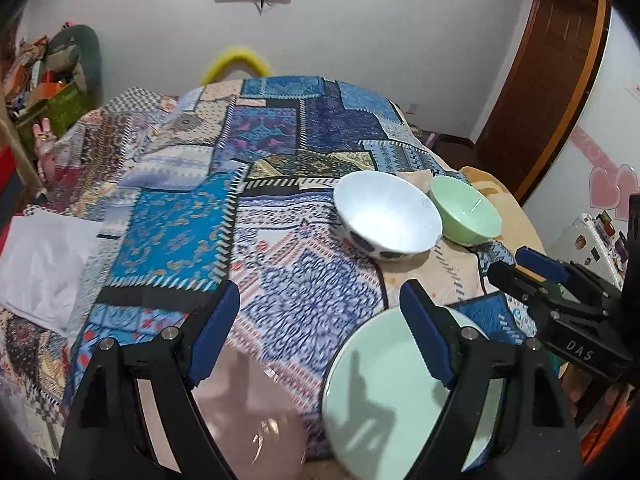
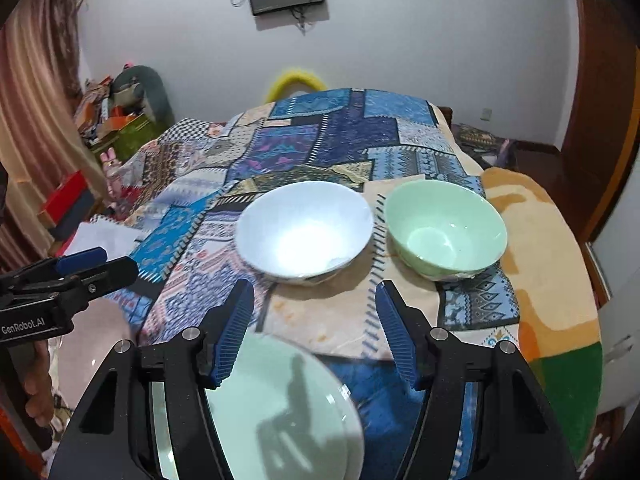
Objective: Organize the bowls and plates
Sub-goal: 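Grip the rim of the white spotted bowl with both tools, then lift the white spotted bowl with both tools toward the pink bowl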
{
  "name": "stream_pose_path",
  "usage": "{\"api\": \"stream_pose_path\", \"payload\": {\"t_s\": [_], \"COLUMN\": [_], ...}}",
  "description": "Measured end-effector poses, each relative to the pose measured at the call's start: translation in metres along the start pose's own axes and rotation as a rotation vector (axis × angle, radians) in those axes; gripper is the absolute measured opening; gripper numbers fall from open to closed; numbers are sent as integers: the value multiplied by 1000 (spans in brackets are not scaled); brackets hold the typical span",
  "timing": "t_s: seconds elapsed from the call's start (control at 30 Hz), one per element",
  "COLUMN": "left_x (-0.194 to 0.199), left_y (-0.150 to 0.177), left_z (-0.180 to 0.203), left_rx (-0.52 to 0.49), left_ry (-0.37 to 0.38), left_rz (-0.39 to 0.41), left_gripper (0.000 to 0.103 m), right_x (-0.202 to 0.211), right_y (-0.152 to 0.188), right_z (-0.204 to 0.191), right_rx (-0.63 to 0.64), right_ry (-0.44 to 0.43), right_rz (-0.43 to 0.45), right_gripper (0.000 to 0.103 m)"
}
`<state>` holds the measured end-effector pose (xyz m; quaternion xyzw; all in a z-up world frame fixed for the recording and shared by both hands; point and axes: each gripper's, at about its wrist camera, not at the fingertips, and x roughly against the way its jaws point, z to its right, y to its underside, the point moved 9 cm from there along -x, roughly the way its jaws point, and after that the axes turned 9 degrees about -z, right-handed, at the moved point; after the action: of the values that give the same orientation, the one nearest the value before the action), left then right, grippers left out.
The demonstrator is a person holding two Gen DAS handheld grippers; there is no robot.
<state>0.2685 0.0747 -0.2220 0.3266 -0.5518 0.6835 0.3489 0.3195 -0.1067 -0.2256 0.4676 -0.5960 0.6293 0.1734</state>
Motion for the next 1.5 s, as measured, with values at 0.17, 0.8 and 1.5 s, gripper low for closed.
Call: {"api": "stream_pose_path", "payload": {"t_s": [0.17,0.8,1.5], "left_x": [-35,-143,-163], "left_y": [-23,-61,-56], "left_z": [6,21,32], "left_rx": [-3,-74,-83], "left_ry": [18,-10,24], "left_rz": [-44,-206,-259], "left_gripper": [82,55,19], "right_x": [-24,-85,-72], "right_y": [-11,-18,-14], "right_z": [12,18,14], "right_rx": [-31,-52,-53], "right_ry": [-17,-53,-73], "right_rz": [-31,-148,-171], "right_gripper": [59,36,24]}}
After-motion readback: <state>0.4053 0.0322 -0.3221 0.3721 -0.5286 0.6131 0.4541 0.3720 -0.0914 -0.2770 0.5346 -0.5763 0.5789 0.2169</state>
